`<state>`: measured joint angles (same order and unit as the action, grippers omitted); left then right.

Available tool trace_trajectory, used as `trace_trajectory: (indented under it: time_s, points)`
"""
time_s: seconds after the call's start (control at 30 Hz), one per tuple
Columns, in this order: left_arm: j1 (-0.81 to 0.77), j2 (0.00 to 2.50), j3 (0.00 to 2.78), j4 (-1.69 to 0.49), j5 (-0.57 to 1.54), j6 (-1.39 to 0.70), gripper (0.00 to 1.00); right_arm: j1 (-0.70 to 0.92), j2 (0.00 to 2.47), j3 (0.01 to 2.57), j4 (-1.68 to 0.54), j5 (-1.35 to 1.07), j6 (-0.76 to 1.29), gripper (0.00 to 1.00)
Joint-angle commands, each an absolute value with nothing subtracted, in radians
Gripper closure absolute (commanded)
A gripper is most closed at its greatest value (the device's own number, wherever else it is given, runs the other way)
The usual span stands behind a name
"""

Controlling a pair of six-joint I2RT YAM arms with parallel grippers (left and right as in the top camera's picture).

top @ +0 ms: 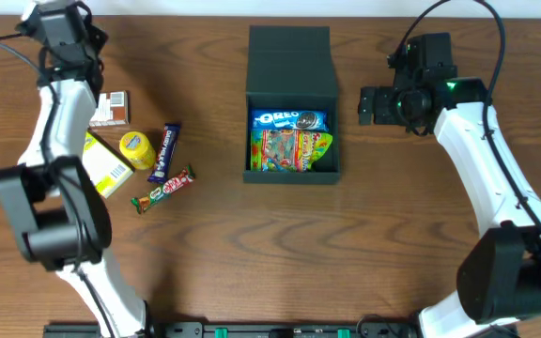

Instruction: Pack container

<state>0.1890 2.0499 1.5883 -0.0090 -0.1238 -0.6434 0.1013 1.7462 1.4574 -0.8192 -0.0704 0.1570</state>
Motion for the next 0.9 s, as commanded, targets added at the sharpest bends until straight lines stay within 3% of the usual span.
trace_trajectory:
  time_s: [0.0, 0.07, 0.17, 0.87]
  points:
    - [0.191, 2.124, 1.584, 0.038, -0.109, -0.299, 0.94, 0.099, 1.745, 1.464, -0.827, -0.064, 0.187, 0.01]
    - [0.191, 2.149, 1.584, 0.061, -0.078, -0.117, 0.94, 0.099, 1.745, 1.464, -0.828, -0.064, 0.187, 0.01]
    - [0.196, 2.155, 1.584, 0.03, -0.081, -0.028, 0.94, 0.099, 1.745, 1.464, -0.835, -0.064, 0.187, 0.01]
    - [0.221, 2.214, 1.584, -0.234, -0.085, 0.091, 0.94, 0.099, 1.745, 1.464, -0.868, -0.064, 0.187, 0.01]
